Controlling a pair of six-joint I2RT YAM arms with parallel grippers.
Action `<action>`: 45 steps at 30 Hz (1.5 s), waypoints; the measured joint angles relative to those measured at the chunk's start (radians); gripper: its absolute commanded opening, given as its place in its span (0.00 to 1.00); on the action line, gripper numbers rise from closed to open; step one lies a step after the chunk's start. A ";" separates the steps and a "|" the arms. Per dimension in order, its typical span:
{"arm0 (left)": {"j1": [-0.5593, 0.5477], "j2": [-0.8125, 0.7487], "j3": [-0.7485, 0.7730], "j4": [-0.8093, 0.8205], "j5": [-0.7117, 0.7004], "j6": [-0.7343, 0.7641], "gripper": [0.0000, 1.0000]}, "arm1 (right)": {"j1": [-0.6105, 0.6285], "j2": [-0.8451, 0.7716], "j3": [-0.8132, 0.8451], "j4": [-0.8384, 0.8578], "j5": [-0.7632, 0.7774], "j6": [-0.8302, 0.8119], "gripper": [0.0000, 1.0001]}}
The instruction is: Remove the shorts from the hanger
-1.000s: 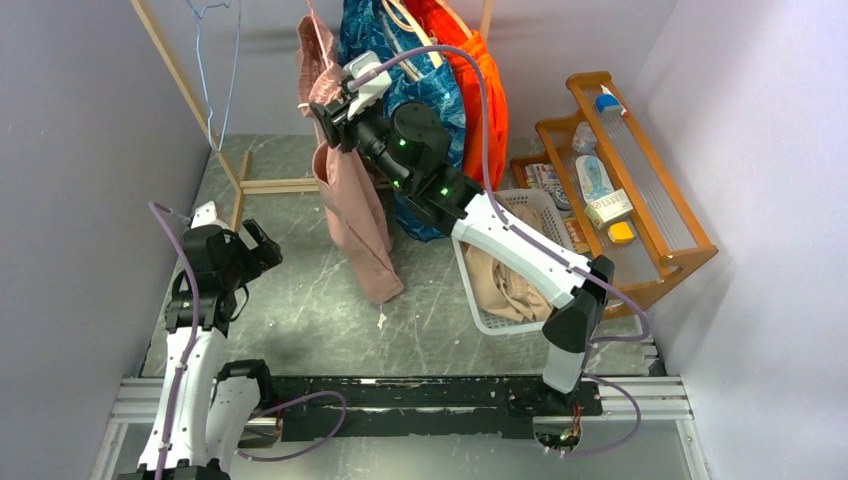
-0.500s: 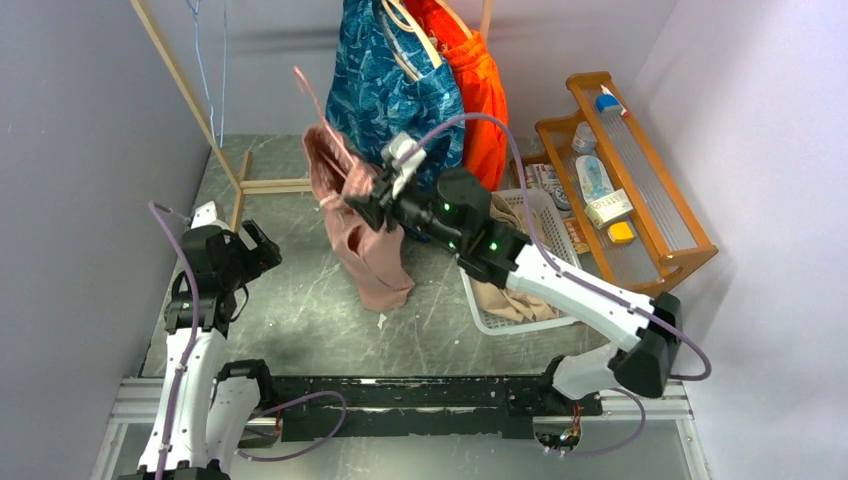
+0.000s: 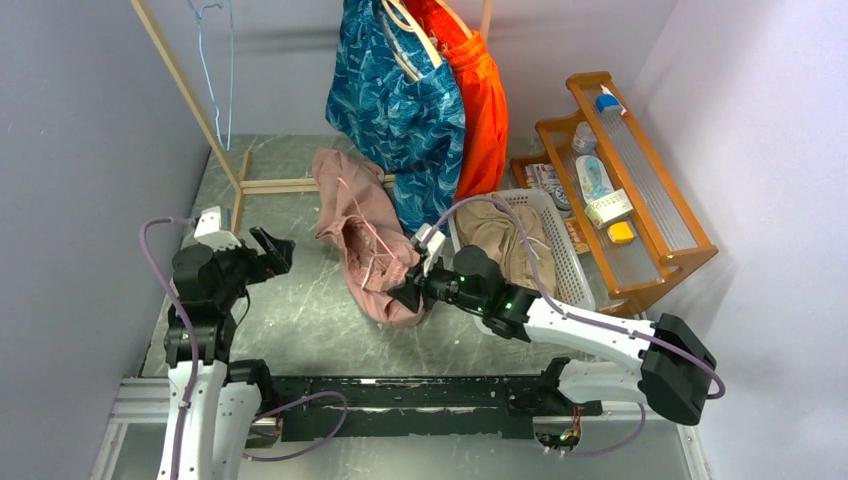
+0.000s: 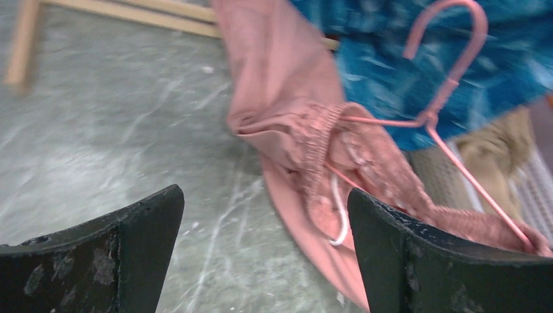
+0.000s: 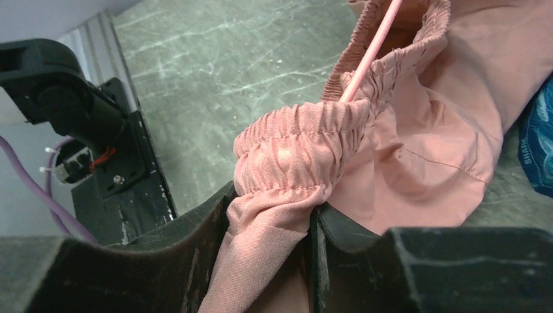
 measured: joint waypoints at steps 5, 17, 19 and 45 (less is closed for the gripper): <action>-0.001 -0.034 -0.077 0.155 0.266 0.008 0.99 | -0.002 -0.031 -0.067 0.093 -0.020 0.076 0.00; -0.008 0.080 -0.187 0.704 0.540 -0.352 0.92 | 0.003 -0.011 -0.085 0.210 -0.145 0.188 0.00; -0.019 0.092 -0.187 0.700 0.553 -0.348 0.92 | 0.006 -0.011 -0.085 0.209 -0.192 0.189 0.00; -0.307 0.226 -0.145 0.525 0.239 -0.207 0.71 | 0.008 -0.038 -0.087 0.155 -0.321 0.172 0.00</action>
